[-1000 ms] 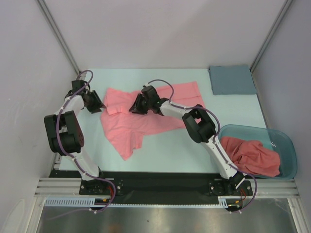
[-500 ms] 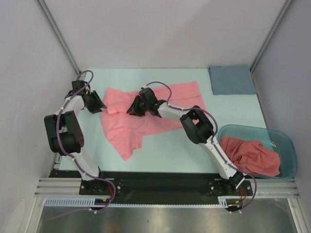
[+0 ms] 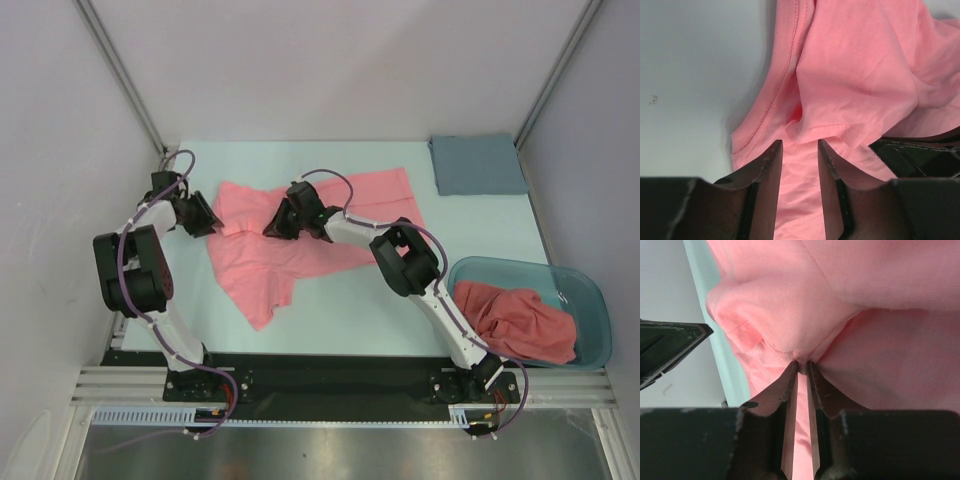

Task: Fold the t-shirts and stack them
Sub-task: Fold the tshirt

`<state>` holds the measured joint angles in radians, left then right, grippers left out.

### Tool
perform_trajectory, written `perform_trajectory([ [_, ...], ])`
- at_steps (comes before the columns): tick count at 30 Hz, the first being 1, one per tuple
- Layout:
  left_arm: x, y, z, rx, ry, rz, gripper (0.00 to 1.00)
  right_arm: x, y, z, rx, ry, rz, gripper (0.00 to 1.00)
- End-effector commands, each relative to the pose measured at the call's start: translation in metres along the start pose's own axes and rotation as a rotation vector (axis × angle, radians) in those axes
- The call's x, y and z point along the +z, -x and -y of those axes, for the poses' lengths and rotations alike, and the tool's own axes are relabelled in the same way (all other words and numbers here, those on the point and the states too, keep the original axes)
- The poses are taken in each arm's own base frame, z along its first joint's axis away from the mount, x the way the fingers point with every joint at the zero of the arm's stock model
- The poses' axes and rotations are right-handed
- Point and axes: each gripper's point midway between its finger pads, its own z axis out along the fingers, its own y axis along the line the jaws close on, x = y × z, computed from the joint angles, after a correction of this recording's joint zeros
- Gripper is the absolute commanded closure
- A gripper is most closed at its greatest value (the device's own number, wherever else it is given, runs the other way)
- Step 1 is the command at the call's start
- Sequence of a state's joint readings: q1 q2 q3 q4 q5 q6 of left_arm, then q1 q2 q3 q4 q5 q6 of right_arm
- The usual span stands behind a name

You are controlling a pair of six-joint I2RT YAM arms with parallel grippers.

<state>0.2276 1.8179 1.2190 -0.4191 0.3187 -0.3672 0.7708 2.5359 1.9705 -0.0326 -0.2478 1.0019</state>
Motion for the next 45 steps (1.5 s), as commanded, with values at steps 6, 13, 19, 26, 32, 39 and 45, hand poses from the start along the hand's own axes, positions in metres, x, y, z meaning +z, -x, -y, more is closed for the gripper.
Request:
perform_trajectory([
  [6,0.02,-0.006,-0.007,-0.012,-0.019,-0.011,0.65,-0.003,0.008,-0.012,0.007,0.031,0.019,0.88],
  [13,0.029,-0.001,-0.006,-0.012,-0.032,-0.002,0.67,-0.005,0.008,-0.013,0.006,0.031,0.015,0.91],
  [19,0.033,0.003,-0.002,-0.012,-0.055,0.013,0.69,-0.009,0.006,-0.015,-0.009,0.033,0.0,0.94],
  [26,0.036,0.011,0.004,-0.011,-0.075,0.029,0.87,-0.01,0.008,-0.012,-0.009,0.033,-0.001,0.97],
  [32,0.028,0.013,0.009,-0.003,-0.065,0.04,1.0,-0.018,0.012,-0.013,-0.035,0.018,-0.003,1.0],
  [39,0.004,0.013,0.008,0.068,0.004,0.046,1.0,-0.046,0.022,-0.012,-0.112,-0.032,-0.014,1.0],
  [45,-0.007,0.009,0.003,0.08,0.042,0.034,1.0,-0.061,0.028,-0.015,-0.145,-0.01,-0.05,1.0],
])
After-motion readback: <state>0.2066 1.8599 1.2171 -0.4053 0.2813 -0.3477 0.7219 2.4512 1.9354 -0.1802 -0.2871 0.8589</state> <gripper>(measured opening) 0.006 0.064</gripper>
